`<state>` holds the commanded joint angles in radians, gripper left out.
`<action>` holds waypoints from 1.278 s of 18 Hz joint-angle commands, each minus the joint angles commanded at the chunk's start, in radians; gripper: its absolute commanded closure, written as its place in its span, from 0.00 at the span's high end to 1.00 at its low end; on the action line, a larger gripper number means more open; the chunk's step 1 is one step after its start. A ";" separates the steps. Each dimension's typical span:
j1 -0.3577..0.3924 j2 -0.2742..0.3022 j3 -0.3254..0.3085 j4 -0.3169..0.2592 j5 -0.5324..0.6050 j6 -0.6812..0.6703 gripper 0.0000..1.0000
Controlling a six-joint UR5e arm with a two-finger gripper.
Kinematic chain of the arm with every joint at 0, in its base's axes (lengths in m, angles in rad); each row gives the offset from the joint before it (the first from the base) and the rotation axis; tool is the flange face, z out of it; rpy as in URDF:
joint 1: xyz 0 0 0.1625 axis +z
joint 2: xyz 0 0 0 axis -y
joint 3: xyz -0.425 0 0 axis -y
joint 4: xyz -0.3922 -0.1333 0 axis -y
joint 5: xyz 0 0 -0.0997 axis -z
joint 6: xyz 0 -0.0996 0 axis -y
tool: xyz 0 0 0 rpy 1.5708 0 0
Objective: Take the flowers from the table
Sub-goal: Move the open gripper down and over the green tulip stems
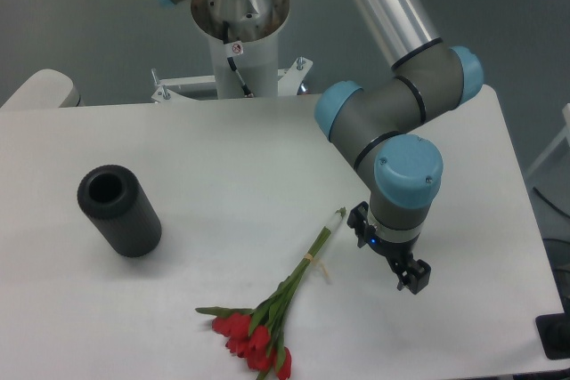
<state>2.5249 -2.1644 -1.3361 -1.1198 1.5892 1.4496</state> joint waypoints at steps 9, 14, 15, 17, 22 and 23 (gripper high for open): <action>-0.017 0.000 -0.024 0.002 0.000 -0.020 1.00; -0.032 0.003 -0.077 0.064 -0.002 -0.067 1.00; -0.043 0.002 -0.078 0.067 -0.002 -0.083 1.00; -0.061 -0.012 -0.080 0.087 0.000 -0.133 1.00; -0.089 -0.017 -0.107 0.087 0.002 -0.187 1.00; -0.101 -0.015 -0.112 0.087 0.002 -0.214 1.00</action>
<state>2.4238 -2.1798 -1.4480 -1.0324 1.5907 1.2351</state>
